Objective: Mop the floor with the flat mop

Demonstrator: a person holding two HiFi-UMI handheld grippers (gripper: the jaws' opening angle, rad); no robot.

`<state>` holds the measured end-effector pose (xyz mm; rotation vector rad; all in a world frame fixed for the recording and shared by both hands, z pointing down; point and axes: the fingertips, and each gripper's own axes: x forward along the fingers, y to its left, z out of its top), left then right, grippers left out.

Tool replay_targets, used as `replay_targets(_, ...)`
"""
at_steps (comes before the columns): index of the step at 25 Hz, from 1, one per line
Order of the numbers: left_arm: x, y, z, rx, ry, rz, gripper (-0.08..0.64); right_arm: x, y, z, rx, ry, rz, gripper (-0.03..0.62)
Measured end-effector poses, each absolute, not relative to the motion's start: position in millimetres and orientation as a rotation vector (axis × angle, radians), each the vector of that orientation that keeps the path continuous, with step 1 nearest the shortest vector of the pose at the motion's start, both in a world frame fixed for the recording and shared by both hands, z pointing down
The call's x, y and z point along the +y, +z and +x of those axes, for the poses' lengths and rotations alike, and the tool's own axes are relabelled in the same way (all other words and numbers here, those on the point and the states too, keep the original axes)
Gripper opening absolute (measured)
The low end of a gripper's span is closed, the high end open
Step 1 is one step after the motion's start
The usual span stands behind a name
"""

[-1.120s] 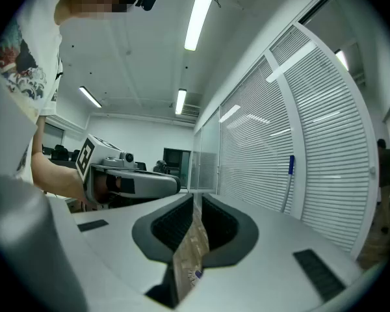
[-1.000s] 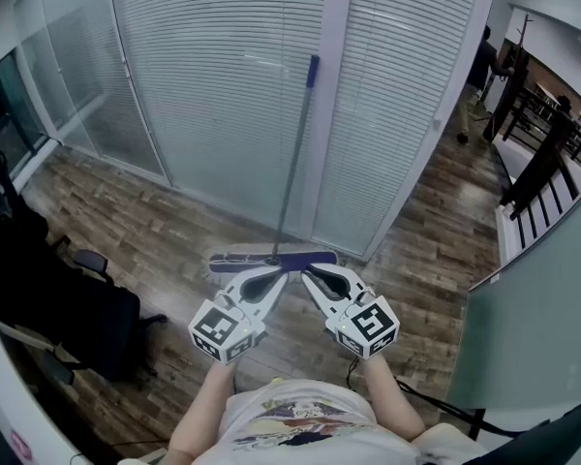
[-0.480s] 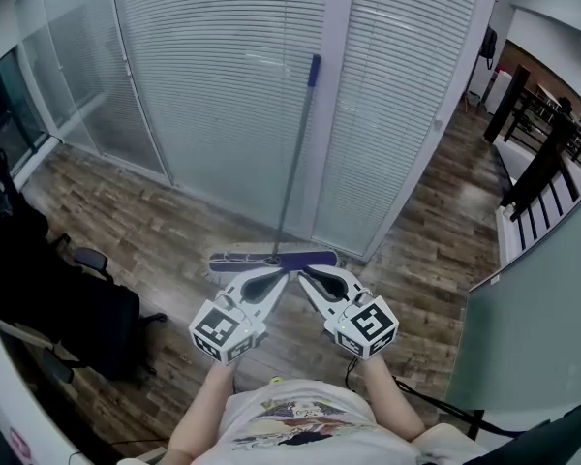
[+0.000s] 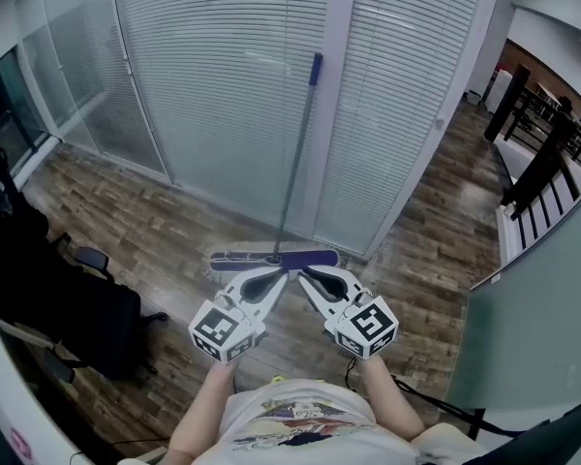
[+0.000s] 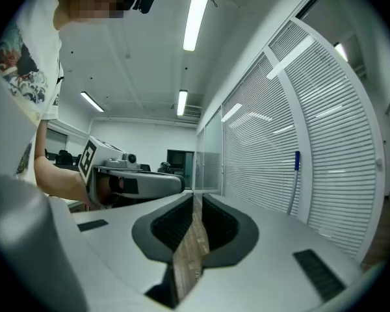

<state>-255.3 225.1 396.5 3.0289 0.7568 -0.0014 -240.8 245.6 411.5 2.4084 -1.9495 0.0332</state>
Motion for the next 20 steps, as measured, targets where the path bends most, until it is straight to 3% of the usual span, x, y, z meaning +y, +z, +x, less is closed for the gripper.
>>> replay_targets(20, 214, 404, -254, 0.820, 0.009, 3.010, 0.009, 230, 420, -238, -1.909, 0.055, 2.389, 0.040)
